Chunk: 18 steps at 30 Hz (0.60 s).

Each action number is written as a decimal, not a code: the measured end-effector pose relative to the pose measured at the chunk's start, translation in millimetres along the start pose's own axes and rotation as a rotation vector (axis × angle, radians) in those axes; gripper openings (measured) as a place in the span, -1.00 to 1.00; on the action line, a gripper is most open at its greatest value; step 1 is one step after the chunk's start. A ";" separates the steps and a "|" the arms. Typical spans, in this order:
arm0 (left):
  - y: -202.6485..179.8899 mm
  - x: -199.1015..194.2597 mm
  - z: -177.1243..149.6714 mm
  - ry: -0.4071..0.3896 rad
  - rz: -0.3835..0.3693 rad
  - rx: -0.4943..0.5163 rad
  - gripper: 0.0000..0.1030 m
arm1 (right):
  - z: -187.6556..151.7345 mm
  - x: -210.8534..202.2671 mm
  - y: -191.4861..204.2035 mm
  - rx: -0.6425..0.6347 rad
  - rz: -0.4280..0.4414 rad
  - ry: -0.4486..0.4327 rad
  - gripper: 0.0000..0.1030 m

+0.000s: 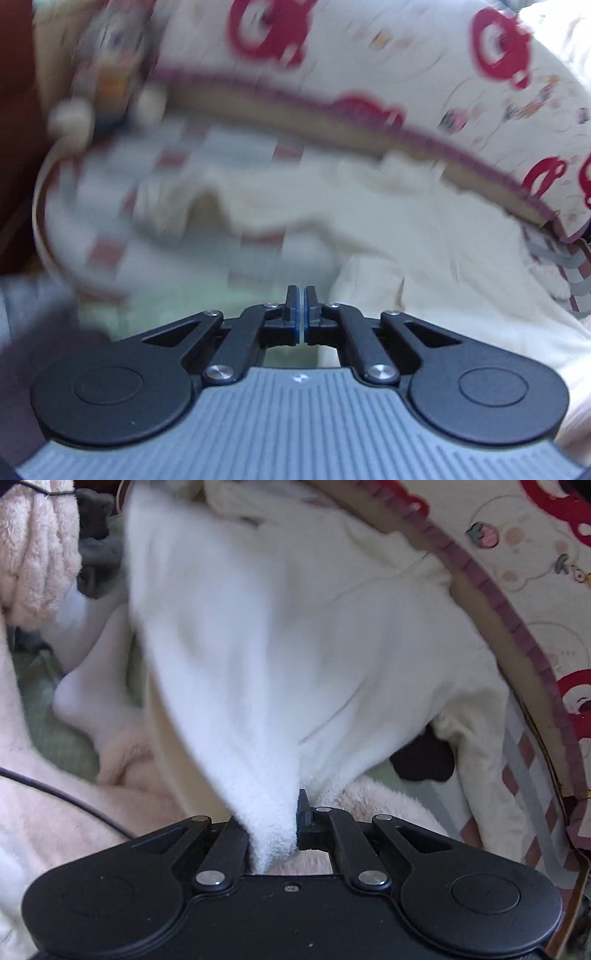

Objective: Fold clothes

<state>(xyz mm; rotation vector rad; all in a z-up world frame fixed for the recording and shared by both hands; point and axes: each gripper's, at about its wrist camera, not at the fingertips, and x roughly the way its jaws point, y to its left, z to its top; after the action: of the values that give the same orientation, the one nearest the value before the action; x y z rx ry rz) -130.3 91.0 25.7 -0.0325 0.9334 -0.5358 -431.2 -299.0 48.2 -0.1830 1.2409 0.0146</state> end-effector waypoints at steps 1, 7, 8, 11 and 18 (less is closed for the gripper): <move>1.4 6.3 -6.5 0.025 0.005 -0.006 -0.97 | 1.4 -0.6 -4.1 0.028 0.009 -0.019 -0.90; -6.3 27.8 -6.7 0.031 -0.046 0.005 -0.89 | 10.6 -1.2 8.3 -0.014 0.067 0.008 -0.40; -9.4 32.9 -4.7 0.032 -0.053 0.018 -0.82 | 11.5 -4.7 9.5 -0.018 0.089 0.007 -0.39; -24.9 56.6 -3.5 0.080 -0.073 0.078 -0.53 | 11.4 -13.5 7.2 -0.016 0.161 -0.005 -0.32; -52.9 124.9 -9.3 0.179 -0.080 0.206 -0.27 | 22.8 -25.4 -17.2 0.065 0.143 -0.088 0.17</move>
<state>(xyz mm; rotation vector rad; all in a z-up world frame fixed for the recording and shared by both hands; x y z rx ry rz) -100.6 -9.6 -60.9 0.1668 1.0503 -0.7156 -416.2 -310.4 81.4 -0.0365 1.1633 0.1055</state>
